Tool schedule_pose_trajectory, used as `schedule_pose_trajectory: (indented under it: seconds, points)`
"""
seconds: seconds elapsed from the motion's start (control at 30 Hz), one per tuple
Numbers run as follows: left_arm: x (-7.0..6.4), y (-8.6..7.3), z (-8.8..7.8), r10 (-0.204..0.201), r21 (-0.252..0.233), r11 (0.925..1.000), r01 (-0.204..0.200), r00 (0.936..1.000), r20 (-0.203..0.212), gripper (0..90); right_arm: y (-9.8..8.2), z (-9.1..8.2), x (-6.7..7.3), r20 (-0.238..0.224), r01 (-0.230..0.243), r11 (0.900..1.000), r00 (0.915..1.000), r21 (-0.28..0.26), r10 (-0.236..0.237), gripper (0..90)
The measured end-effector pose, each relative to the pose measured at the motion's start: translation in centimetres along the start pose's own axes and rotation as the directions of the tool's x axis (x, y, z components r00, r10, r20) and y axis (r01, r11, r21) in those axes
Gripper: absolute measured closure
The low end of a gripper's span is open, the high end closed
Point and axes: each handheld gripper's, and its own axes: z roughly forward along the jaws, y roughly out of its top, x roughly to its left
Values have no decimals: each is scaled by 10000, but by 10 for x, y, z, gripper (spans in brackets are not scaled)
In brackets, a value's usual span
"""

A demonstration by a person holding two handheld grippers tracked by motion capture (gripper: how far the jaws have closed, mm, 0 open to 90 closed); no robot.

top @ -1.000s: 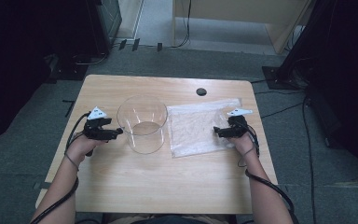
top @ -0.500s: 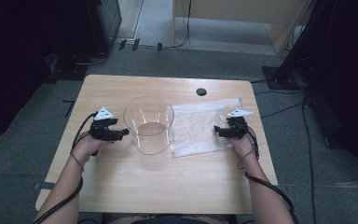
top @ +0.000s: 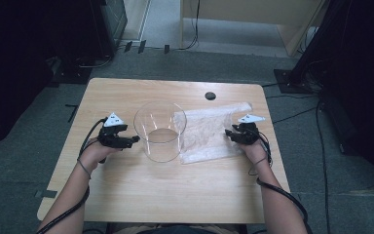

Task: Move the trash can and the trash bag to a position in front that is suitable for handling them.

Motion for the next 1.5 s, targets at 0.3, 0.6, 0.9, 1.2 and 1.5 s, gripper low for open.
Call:
schedule_pose_trajectory:
  seconds: [0.3, 0.6, 0.9, 1.2, 1.5]
  points:
    - [-6, 3, 3, 155, 30, 9999, -156, 9999, 66, 237, 8, -1, -2, -1146, -1225, 9888, 9846, 855, 1318, 900]
    - [-8, 5, 3, 326, 102, 9994, -328, 9994, 126, 237, 28, -20, -1, -1312, -1551, 9875, 9788, 277, 1574, 900]
    - [-11, 6, 5, 390, 33, 9992, -391, 9991, 181, 237, 40, -36, 0, -1726, -1958, 9802, 9668, -278, 1882, 900]
    - [-14, 8, 7, 491, 47, 9988, -493, 9985, 237, 237, 54, -55, 2, -2295, -2361, 9705, 9483, -492, 2190, 900]
    - [-15, 9, 7, 305, 6, 9995, -305, 9984, 466, 238, 64, -63, 7, -2652, -2146, 9748, 9450, -618, 1912, 900]
